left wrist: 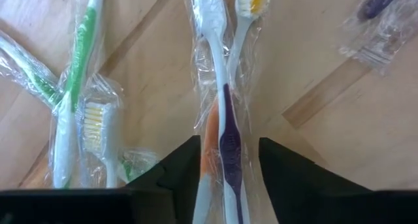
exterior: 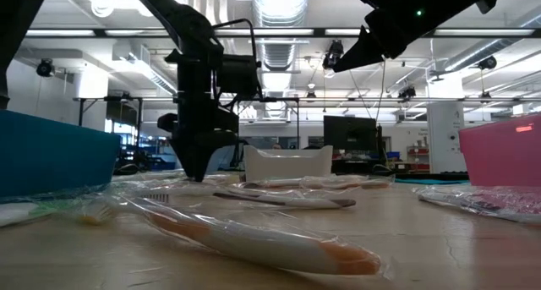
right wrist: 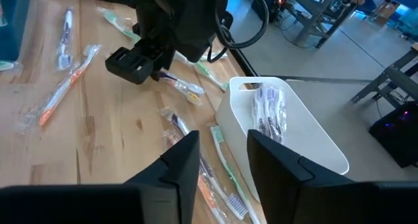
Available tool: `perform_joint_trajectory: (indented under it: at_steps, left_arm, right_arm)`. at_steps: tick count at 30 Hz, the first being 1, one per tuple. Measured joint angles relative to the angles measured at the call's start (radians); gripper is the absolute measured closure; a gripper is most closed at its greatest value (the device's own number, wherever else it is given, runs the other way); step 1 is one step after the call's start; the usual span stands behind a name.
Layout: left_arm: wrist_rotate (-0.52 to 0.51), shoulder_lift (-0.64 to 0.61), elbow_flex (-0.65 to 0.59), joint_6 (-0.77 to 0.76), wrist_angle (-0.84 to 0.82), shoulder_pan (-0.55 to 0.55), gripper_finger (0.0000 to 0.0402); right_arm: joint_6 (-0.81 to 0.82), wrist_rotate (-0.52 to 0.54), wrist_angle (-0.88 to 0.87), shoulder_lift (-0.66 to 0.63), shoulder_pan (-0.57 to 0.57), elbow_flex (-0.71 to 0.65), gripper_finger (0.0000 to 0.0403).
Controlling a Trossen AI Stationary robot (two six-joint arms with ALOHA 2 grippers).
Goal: Pick & Place Toothbrushes
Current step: Put the violet toothbrush into the white bin
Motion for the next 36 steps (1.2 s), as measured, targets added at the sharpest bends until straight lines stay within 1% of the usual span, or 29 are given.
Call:
perform_joint_trajectory:
  at_steps: [6, 14, 19, 25, 31, 36]
  left_arm:
    - [0.0, 0.0, -0.001, -0.001, 0.003, 0.005, 0.0285]
    - [0.0, 0.0, -0.002, -0.002, 0.018, 0.011, 0.0322]
    - [0.0, 0.0, -0.002, -0.004, 0.027, 0.012, 0.0348]
    - [0.0, -0.001, -0.002, -0.003, 0.026, 0.013, 0.0395]
    - [0.008, -0.01, 0.037, 0.011, -0.039, 0.011, 0.0397]
    - [0.009, -0.051, 0.083, 0.027, -0.071, 0.003, 0.0398]
  right_arm:
    - [0.0, 0.0, 0.0, 0.0, 0.0, 0.0, 0.0309]
    - [0.0, 0.0, 0.0, 0.0, 0.0, 0.0, 0.0342]
    - [0.0, 0.0, 0.0, 0.0, 0.0, 0.0, 0.0356]
    - [-0.007, 0.0, 0.0, 0.0, 0.0, 0.0, 0.0364]
    - [-0.008, 0.0, 0.0, 0.0, 0.0, 0.0, 0.0357]
    - [-0.015, 0.0, -0.001, 0.0, 0.0, 0.0, 0.0342]
